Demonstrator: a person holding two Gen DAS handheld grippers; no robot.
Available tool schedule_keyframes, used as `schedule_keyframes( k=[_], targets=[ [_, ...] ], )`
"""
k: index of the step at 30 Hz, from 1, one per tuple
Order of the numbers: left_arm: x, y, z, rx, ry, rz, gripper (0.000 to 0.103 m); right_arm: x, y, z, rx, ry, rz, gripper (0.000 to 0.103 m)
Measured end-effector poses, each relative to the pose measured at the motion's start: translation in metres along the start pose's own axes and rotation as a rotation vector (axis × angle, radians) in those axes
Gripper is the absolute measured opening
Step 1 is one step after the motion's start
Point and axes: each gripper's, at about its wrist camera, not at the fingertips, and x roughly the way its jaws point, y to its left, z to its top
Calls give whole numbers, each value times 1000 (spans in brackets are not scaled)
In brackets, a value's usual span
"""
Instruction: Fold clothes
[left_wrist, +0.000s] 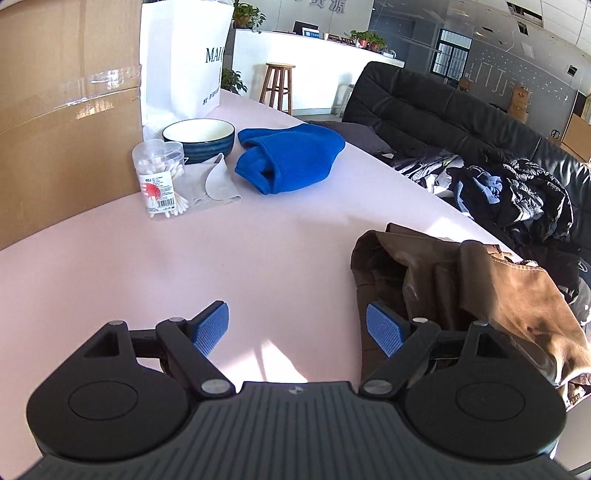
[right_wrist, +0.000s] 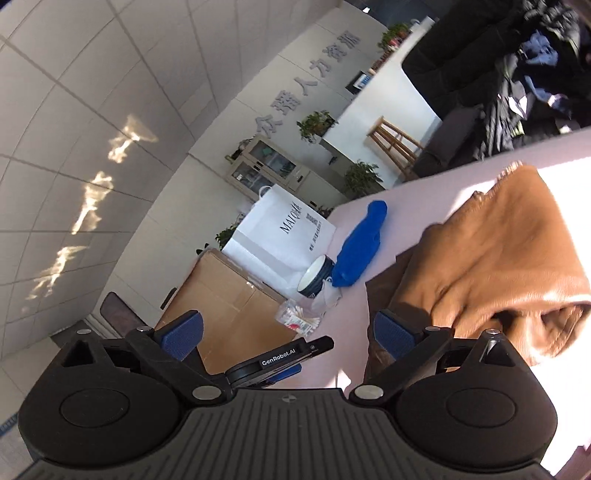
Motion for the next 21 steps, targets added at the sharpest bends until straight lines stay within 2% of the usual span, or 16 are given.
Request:
schedule_keyframes(
  k=[2, 3, 7, 11, 13, 15, 18, 21],
  targets=[
    [-1, 1, -2, 9, 13, -13, 81, 12, -18, -7, 204, 36, -23, 96],
    [-2, 1, -3, 11, 11, -14, 81, 16, -22, -9, 248, 39, -34, 95],
    [-7, 0, -6, 29, 11, -34, 81, 18, -16, -14, 241, -130, -108, 87],
    [-13, 5, -6, 24, 0, -52, 81, 34, -22, -8, 302, -149, -190, 83],
    [-14, 10, -4, 0, 0, -58, 81, 42, -29, -10, 337, -149, -243, 67],
    [-13, 14, -3, -18, 4, -66, 81, 50, -33, -8, 359, -133, -269, 28],
    [-12, 19, -2, -41, 9, -70, 81, 57, -33, -6, 329, -132, -263, 20],
    [-10, 27, -1, -76, 17, -78, 81, 63, -13, -9, 175, -163, -241, 18]
  ],
)
